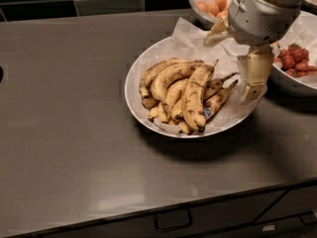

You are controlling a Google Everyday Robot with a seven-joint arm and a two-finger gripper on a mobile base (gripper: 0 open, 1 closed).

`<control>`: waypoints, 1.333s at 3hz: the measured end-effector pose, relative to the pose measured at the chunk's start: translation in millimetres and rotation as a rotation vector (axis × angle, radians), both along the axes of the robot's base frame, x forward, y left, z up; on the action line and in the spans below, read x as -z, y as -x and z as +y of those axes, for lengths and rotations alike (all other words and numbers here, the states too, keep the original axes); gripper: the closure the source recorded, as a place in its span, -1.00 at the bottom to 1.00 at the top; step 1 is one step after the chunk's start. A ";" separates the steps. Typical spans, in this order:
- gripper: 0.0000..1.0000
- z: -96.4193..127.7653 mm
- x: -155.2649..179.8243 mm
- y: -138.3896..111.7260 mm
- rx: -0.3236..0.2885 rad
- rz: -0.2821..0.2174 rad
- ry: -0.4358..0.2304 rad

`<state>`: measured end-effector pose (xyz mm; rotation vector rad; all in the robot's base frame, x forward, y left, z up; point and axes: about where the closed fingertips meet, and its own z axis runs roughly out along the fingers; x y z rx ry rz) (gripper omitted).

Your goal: Pick banana from white bowl

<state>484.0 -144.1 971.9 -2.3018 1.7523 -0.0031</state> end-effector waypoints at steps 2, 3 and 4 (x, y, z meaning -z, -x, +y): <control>-0.52 0.8 10.9 -15.8 -0.097 0.026 0.026; -0.50 10.7 17.5 -25.4 -0.158 0.030 0.035; -0.36 21.5 27.9 -28.8 -0.213 0.049 0.040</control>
Offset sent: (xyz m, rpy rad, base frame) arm -0.0072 -0.0134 -0.0232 -0.0870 0.1672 0.1718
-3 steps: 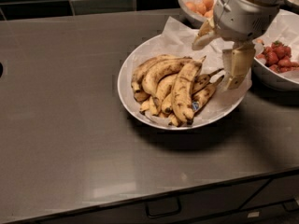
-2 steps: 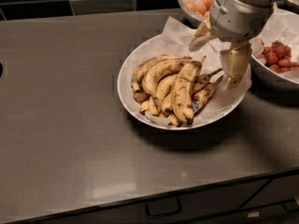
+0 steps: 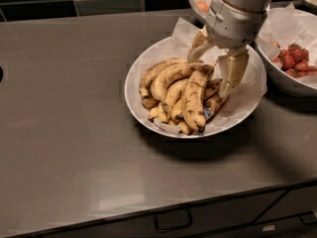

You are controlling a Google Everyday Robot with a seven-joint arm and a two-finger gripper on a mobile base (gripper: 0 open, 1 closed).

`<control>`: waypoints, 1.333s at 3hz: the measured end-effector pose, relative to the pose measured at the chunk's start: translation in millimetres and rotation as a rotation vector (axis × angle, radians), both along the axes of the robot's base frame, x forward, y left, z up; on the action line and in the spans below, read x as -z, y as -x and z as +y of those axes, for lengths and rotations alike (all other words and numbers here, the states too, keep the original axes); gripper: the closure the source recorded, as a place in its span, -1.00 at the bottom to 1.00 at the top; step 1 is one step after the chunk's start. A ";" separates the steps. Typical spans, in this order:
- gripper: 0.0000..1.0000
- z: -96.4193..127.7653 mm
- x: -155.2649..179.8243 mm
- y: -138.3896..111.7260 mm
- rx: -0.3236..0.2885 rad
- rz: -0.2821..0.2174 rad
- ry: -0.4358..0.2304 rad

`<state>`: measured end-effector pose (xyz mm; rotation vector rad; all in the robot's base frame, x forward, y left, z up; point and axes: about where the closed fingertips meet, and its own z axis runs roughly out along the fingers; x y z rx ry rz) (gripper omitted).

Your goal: Pick banana from white bowl

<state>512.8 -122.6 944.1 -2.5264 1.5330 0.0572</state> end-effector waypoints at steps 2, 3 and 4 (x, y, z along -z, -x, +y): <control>-0.14 14.5 13.4 -1.2 -0.077 0.025 0.017; -0.14 16.8 15.7 0.1 -0.104 0.031 0.016; -0.20 17.9 16.9 1.4 -0.125 0.036 0.014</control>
Offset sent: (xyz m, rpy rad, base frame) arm -0.0466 -0.0067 -0.0199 -0.1192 0.2240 0.1374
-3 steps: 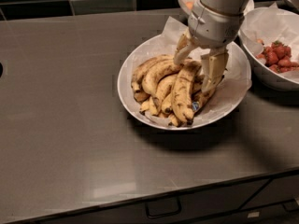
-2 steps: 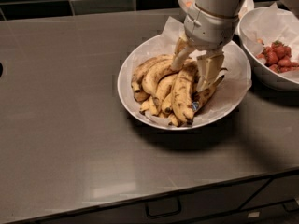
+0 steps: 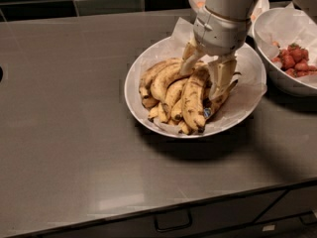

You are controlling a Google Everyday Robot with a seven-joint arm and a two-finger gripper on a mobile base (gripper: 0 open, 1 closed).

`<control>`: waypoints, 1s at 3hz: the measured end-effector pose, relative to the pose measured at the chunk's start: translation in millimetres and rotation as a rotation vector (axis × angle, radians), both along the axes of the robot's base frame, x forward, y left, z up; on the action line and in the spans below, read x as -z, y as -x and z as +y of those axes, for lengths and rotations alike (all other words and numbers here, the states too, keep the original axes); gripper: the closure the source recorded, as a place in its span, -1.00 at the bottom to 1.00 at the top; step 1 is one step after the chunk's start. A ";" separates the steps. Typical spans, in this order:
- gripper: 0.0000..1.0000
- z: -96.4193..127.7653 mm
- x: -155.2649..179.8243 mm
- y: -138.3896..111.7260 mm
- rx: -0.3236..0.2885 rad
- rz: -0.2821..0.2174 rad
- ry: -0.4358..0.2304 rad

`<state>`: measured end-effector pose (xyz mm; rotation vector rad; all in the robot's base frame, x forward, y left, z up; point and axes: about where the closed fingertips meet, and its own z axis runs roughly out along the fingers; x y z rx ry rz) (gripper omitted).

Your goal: Pick banana from white bowl

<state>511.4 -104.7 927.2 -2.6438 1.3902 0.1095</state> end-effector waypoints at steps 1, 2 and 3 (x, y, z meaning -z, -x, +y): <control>-0.18 0.7 2.4 0.3 -0.016 0.008 -0.004; 0.19 0.8 2.4 0.3 -0.016 0.008 -0.004; 0.66 0.8 2.4 0.3 -0.016 0.008 -0.004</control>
Offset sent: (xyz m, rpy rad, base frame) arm -0.0003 0.0007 -0.0022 0.0035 0.0073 0.0148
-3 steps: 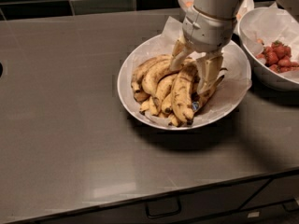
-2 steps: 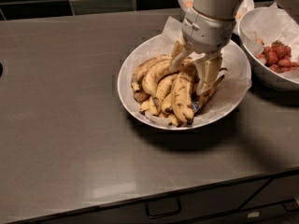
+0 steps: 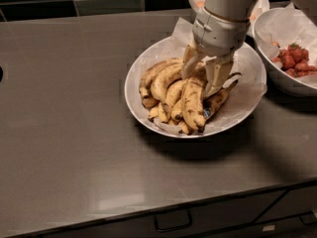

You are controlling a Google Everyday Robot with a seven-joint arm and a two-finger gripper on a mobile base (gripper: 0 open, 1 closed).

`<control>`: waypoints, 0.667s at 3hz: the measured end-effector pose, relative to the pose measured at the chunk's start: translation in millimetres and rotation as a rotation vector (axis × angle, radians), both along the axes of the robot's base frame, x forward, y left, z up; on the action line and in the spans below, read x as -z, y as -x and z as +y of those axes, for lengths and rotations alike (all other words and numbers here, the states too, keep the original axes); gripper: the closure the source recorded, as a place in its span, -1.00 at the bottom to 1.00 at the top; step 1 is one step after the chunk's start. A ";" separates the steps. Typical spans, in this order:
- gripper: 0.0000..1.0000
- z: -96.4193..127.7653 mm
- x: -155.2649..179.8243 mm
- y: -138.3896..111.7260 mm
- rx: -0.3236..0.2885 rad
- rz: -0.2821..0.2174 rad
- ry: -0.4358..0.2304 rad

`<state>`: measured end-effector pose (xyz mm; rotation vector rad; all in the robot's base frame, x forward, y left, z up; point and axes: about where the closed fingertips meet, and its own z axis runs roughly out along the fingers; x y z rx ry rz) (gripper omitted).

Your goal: Pick banana from white bowl

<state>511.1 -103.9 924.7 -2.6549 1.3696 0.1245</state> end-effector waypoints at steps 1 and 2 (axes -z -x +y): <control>1.00 6.1 -4.7 -7.3 0.005 -0.051 -0.028; 1.00 12.1 -25.4 -1.7 -0.004 -0.146 -0.057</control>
Offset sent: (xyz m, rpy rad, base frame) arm -0.0175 0.0132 0.0572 0.0759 -0.2400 0.0184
